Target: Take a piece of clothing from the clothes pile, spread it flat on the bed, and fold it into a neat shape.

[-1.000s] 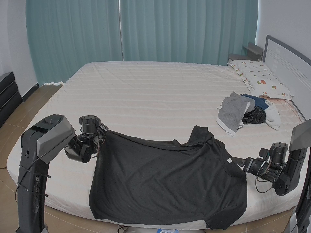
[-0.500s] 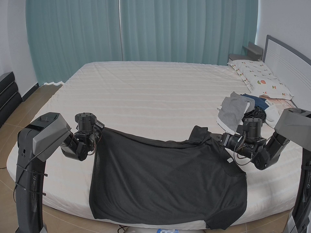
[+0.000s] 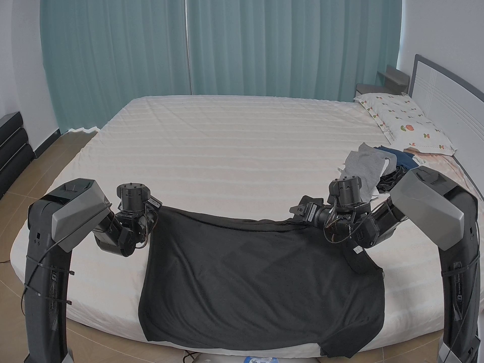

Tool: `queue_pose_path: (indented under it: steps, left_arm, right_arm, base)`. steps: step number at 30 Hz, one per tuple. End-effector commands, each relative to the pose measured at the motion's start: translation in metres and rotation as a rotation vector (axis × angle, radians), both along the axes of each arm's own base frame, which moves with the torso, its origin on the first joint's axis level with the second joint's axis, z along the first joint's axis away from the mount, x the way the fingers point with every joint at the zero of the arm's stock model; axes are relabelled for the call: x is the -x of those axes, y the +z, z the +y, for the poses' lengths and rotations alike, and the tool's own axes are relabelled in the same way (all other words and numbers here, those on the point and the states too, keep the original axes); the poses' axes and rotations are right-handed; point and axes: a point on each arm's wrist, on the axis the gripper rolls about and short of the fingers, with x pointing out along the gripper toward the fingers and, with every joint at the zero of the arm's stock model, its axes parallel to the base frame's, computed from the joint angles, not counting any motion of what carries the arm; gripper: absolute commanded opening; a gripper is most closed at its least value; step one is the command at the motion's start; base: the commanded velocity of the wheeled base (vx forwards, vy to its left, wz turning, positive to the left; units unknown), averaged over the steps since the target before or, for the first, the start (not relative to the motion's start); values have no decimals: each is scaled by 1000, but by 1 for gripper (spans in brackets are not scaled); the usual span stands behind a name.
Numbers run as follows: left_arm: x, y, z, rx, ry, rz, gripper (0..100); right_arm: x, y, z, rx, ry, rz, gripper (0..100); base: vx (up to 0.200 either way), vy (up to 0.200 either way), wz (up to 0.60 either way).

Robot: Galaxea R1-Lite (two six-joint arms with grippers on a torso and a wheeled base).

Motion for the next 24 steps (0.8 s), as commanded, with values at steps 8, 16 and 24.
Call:
queue_pose_path:
  steps: [8, 16, 24]
  left_arm:
    - [6, -8, 1, 0, 4, 33, 0]
    - [6, -9, 1, -2, 7, 34, 0]
    - [6, -12, 1, -8, 8, 39, 0]
  right_arm:
    - [-22, -32, -1, 22, -57, 26, 100]
    - [-29, -39, 3, 32, -77, 13, 100]
    - [-36, -35, 7, 23, -75, -20, 0]
  base:
    - [0, 0, 0]
    - [0, 0, 0]
    - [0, 0, 0]
